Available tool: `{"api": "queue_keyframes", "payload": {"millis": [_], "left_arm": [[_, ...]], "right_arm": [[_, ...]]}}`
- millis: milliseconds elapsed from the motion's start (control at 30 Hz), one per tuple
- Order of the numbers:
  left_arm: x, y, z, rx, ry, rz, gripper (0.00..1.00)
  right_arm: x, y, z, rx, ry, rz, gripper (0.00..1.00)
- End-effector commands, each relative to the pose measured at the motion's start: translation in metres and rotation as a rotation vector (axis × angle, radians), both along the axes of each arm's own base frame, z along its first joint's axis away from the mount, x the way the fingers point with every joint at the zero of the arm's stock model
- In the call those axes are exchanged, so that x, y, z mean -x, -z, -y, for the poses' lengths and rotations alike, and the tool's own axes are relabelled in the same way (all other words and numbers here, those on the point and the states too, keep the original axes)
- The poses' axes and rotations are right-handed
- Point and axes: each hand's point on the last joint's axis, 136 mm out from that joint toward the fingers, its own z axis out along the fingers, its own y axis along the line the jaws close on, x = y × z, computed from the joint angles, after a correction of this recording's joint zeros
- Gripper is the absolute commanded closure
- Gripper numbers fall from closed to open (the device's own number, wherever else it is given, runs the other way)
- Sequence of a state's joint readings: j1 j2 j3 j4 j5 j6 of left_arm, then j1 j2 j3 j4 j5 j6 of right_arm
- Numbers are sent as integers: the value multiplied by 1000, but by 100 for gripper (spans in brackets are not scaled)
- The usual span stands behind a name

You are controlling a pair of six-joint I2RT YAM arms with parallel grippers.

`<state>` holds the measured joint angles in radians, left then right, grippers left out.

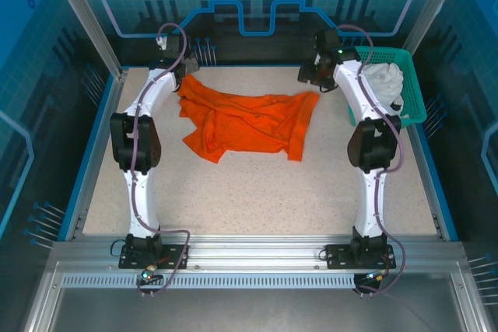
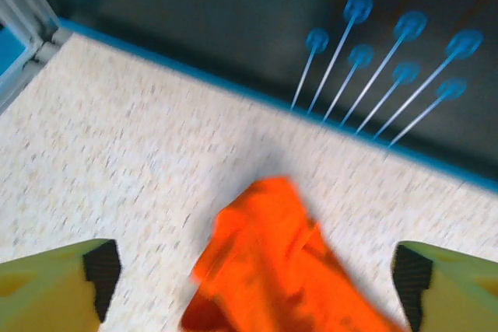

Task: Fold and stack the t-shirts

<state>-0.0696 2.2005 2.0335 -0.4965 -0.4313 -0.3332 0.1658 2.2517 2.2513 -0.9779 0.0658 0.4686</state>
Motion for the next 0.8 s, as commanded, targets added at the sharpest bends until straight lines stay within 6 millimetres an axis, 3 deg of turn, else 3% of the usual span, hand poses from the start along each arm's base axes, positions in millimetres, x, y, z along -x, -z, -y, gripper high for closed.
{"api": "queue_keyframes", "payload": {"millis": [0, 67, 167, 267, 367, 467, 600, 767], "left_arm": [[25, -34, 11, 47, 2, -27, 3], [42, -42, 21, 96, 12, -35, 4], [81, -43, 48, 207, 39, -39, 7], [125, -26, 74, 256, 58, -67, 12], [170, 6, 87, 367, 39, -134, 15], [218, 52, 92, 478, 10, -221, 16], [262, 95, 72, 510, -70, -277, 18], [263, 115, 48, 628, -178, -245, 27]], "right_arm": [[36, -20, 21, -10, 27, -61, 33], [57, -27, 22, -37, 19, -19, 31], [108, -20, 14, -134, 0, 9, 31], [160, 5, 1, -274, 3, -11, 32], [201, 41, -17, -376, -17, -94, 38], [217, 64, -29, -414, -33, -134, 43], [218, 83, -37, -450, -38, -156, 49], [221, 102, -44, -466, -37, -188, 50]]}}
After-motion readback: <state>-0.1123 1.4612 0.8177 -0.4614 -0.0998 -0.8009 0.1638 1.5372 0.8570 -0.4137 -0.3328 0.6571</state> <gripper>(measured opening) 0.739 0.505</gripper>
